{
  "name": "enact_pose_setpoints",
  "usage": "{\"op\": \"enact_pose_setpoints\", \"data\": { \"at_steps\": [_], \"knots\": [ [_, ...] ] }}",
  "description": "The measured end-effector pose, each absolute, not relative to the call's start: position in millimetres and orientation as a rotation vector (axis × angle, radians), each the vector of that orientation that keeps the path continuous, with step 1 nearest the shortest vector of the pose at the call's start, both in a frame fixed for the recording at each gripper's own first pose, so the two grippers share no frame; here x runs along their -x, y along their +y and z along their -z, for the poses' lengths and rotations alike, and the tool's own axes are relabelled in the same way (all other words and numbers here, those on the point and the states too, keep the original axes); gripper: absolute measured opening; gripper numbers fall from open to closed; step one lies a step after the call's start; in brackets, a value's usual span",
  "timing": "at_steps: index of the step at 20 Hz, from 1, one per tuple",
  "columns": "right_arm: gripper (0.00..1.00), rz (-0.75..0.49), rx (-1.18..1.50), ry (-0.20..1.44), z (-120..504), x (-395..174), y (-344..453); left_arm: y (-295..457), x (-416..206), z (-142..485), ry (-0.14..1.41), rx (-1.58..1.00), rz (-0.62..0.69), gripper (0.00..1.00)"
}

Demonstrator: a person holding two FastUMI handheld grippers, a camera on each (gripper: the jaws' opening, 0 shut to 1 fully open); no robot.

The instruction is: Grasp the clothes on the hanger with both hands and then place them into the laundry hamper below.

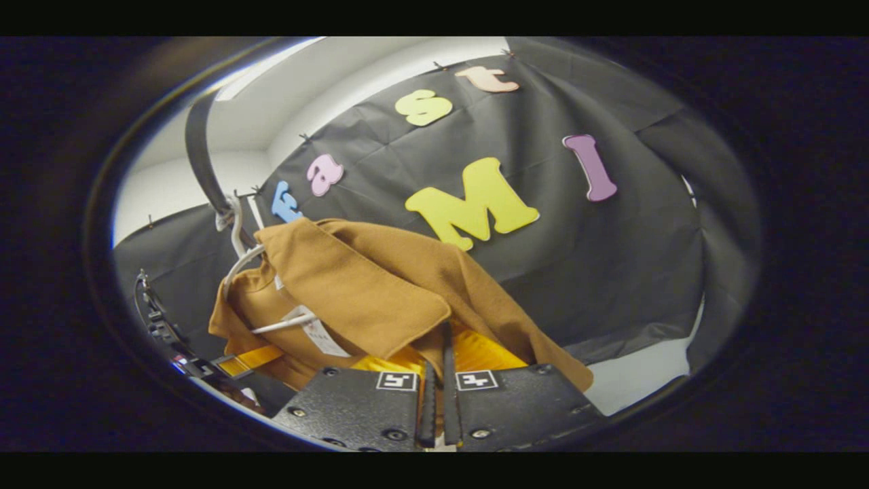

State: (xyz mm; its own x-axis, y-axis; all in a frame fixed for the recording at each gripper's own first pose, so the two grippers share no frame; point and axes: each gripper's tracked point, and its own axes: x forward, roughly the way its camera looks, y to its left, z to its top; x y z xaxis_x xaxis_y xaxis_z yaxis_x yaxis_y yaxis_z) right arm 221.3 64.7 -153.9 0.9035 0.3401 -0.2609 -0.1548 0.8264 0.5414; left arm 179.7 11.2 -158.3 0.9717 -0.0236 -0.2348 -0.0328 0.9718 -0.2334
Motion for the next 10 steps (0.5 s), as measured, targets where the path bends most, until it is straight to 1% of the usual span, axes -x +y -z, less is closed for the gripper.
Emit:
{"op": "enact_pose_setpoints", "data": {
  "at_steps": [7,10],
  "knots": [
    [0.07,-0.243,-0.665,0.332,134.5,-222.4,40.9,39.6,-166.6,132.1,0.197,0.253,-0.063,0.05],
    [0.09,-0.241,-0.743,0.323,123.3,-229.7,34.8,48.4,-163.5,120.5,0.175,0.256,-0.068,0.05]
  ]
}}
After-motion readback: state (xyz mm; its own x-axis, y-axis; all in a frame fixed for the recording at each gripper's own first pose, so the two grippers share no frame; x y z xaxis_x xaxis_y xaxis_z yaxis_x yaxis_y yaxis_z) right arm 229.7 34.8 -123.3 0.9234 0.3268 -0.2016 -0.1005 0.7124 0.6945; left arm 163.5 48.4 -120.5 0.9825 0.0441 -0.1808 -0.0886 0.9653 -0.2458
